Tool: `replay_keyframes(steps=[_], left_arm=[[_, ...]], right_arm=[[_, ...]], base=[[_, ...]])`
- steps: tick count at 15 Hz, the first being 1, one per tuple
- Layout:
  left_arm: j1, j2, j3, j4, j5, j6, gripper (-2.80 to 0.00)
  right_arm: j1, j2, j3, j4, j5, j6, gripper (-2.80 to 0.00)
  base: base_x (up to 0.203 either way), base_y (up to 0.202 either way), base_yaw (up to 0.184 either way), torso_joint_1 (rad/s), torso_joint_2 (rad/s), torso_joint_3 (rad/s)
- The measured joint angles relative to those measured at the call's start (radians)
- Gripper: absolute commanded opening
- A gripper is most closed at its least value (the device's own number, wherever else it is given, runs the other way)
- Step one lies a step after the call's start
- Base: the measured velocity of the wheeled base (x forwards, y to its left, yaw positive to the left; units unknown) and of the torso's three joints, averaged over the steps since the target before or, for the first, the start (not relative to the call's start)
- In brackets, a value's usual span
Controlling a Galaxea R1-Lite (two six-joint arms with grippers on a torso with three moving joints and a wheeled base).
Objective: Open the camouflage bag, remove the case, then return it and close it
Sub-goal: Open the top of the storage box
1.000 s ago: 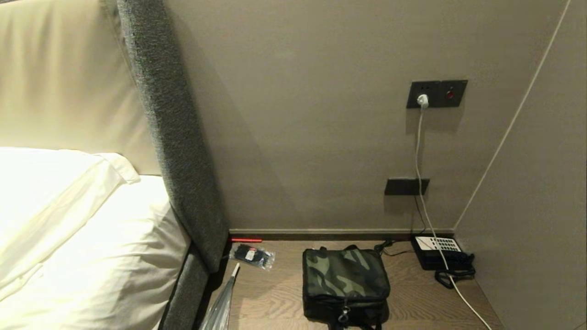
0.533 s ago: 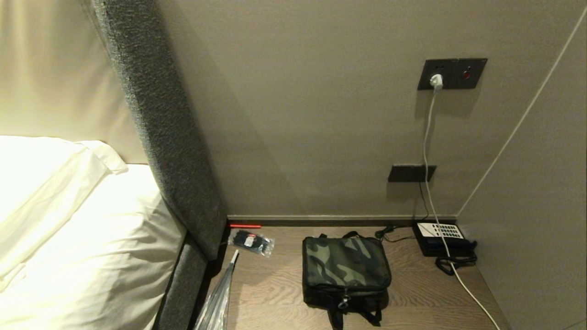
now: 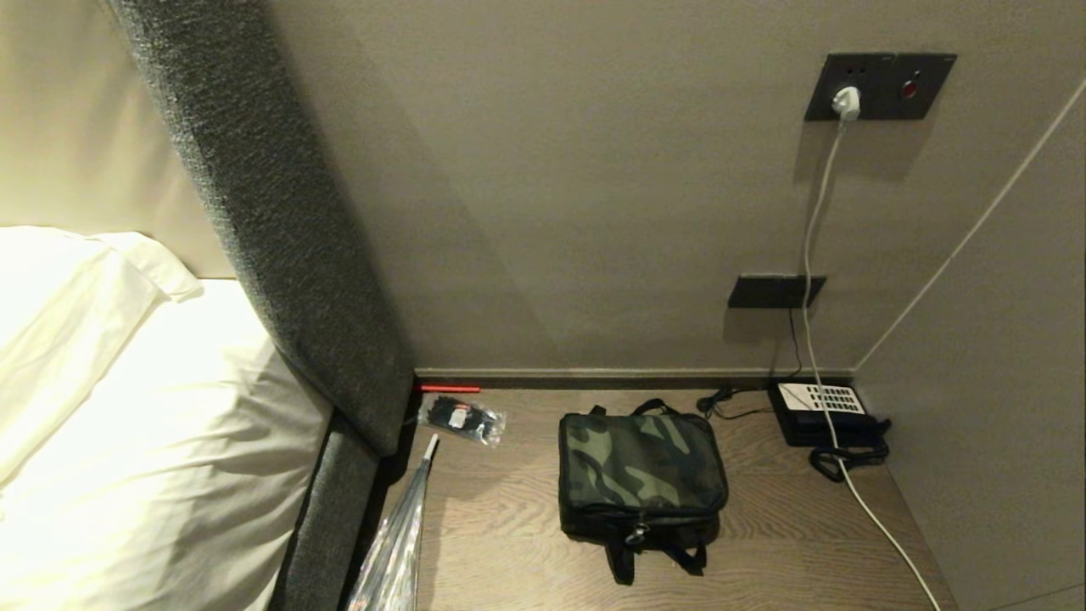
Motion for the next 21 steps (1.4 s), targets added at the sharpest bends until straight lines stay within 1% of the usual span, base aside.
replay_keyframes(steps=[21], left_arm=[[0.0,0.0,0.0,0.0,0.001,-0.003,-2.8]], right_arm=[[0.0,0.001,0.0,0.0,0.0,0.0,-2.8]], base=[[0.0,0.0,0.0,0.002,0.0,-0.199]])
